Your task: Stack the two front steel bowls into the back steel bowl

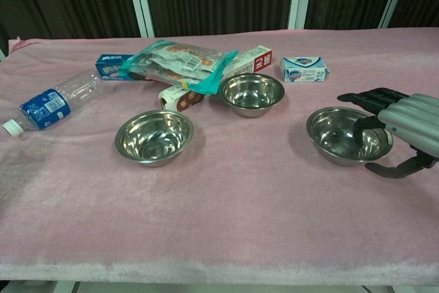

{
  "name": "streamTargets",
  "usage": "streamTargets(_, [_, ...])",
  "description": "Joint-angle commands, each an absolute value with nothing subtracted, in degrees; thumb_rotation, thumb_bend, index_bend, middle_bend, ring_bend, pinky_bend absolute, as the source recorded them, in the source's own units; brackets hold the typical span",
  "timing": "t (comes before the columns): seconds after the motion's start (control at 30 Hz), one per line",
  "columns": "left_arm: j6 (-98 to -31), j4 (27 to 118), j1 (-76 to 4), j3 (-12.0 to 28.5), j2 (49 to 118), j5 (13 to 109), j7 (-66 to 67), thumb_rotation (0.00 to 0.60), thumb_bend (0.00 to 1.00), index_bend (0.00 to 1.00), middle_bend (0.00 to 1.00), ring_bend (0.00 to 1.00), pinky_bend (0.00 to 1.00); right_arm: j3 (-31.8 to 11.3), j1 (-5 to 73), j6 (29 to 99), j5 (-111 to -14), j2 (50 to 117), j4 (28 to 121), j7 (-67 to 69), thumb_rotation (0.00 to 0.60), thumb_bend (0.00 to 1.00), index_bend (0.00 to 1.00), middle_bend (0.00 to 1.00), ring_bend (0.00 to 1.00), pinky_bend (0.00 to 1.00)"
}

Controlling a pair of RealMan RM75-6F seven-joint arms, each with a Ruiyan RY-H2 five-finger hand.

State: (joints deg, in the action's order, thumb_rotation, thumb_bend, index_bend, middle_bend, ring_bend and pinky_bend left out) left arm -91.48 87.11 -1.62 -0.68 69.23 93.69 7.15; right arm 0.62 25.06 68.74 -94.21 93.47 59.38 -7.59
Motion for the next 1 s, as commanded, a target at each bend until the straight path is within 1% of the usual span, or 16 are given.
streamTargets(0.03, [-91.53, 87.11, -1.57, -0.69, 69.26, 93.69, 7.19, 0.6, 0.37, 0.0, 0.04, 0.0, 0.03, 0.36, 25.57, 69.12, -94.44, 94.45, 58.04, -7.2, 0.6, 0.51, 0.68, 0.01, 0.0, 0.0])
streamTargets(0.13, [-91.49, 87.08, -1.6, -0.65, 69.25, 93.64, 7.15, 0.6, 0.37, 0.0, 0.04, 0.0, 0.03, 0.28, 25.77, 69.98, -94.75, 95.37, 56.61, -6.56, 0.6, 0.61, 0.77, 0.04, 0.0, 0.0])
streamTargets(0.2, [-91.4, 87.1, -1.61, -0.66, 69.2, 93.56, 7.1, 0.6, 0.37, 0.0, 0.04, 0.0, 0.03, 0.26, 25.77, 70.71, -94.94, 95.72, 55.85, -6.38, 0.6, 0.64, 0.81, 0.06, 0.0, 0.0])
streamTargets(0.37, [-91.62, 87.06, -1.47, -0.71, 69.18, 93.62, 7.01, 0.6, 0.37, 0.0, 0.04, 0.0, 0.03, 0.19, 25.68, 72.68, -95.51, 95.63, 55.59, -6.97, 0.6, 0.65, 0.82, 0.06, 0.0, 0.0])
streamTargets(0.53, [-91.73, 87.03, -1.39, -0.87, 69.28, 93.89, 7.17, 0.6, 0.37, 0.0, 0.04, 0.0, 0.03, -2.18, 27.51, 72.88, -94.86, 93.98, 58.49, -9.27, 0.6, 0.65, 0.82, 0.06, 0.0, 0.0])
streamTargets(0.67, [-91.72, 87.02, -1.37, -0.83, 69.28, 93.79, 7.13, 0.6, 0.37, 0.0, 0.04, 0.0, 0.03, -6.27, 30.91, 70.73, -92.93, 92.22, 62.36, -14.36, 0.6, 0.65, 0.81, 0.06, 0.0, 0.0])
streamTargets(0.77, [-91.49, 87.07, -1.47, -0.82, 69.28, 93.73, 7.17, 0.6, 0.37, 0.0, 0.04, 0.0, 0.03, -11.04, 34.98, 67.11, -89.7, 92.06, 64.56, -19.87, 0.6, 0.65, 0.8, 0.07, 0.0, 0.0])
streamTargets(0.9, [-91.72, 87.05, -1.39, -0.62, 69.15, 93.5, 6.81, 0.6, 0.37, 0.0, 0.04, 0.0, 0.03, -17.53, 41.87, 61.8, -84.32, 95.36, 62.83, -28.21, 0.6, 0.65, 0.79, 0.08, 0.0, 0.0])
streamTargets(1.0, [-91.81, 86.95, -1.32, -0.3, 68.86, 92.92, 6.04, 0.6, 0.37, 0.0, 0.04, 0.0, 0.03, -20.16, 46.89, 58.83, -81.78, 99.49, 58.31, -31.79, 0.6, 0.65, 0.77, 0.08, 0.0, 0.0])
